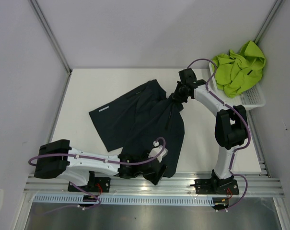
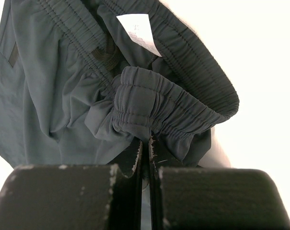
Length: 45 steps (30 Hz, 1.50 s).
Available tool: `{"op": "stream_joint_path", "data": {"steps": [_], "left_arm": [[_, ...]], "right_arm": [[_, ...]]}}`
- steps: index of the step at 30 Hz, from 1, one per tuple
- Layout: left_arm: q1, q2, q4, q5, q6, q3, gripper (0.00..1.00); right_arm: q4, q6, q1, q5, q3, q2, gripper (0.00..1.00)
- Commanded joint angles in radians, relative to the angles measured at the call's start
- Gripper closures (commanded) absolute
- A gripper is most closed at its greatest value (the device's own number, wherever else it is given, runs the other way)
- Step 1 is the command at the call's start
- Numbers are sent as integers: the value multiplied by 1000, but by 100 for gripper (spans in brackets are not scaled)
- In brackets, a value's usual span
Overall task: Fold and stack the shorts
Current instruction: Flatten the shorts out
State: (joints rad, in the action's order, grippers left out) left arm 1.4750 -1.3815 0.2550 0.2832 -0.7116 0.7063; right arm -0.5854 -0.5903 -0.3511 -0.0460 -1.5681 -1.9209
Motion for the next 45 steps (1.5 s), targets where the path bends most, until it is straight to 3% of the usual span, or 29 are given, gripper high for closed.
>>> {"op": "stream_joint_path", "data": {"steps": [1, 22, 36, 42, 45], "left_arm": [[8, 16, 13, 33, 126, 10, 13], [53, -91, -22, 25, 441, 104, 13], [62, -221, -94, 31, 498, 170, 17], [58, -267, -114, 71, 503, 194, 25], [41, -278, -122, 109, 488, 199, 41]], "right_arm": [[29, 10, 0, -17, -3, 39, 100], [24, 15, 4, -28, -18, 25, 100], [27, 11, 0, -40, -24, 20, 100], [29, 15, 0, -43, -24, 20, 100], [29, 17, 3, -45, -23, 22, 100]]}}
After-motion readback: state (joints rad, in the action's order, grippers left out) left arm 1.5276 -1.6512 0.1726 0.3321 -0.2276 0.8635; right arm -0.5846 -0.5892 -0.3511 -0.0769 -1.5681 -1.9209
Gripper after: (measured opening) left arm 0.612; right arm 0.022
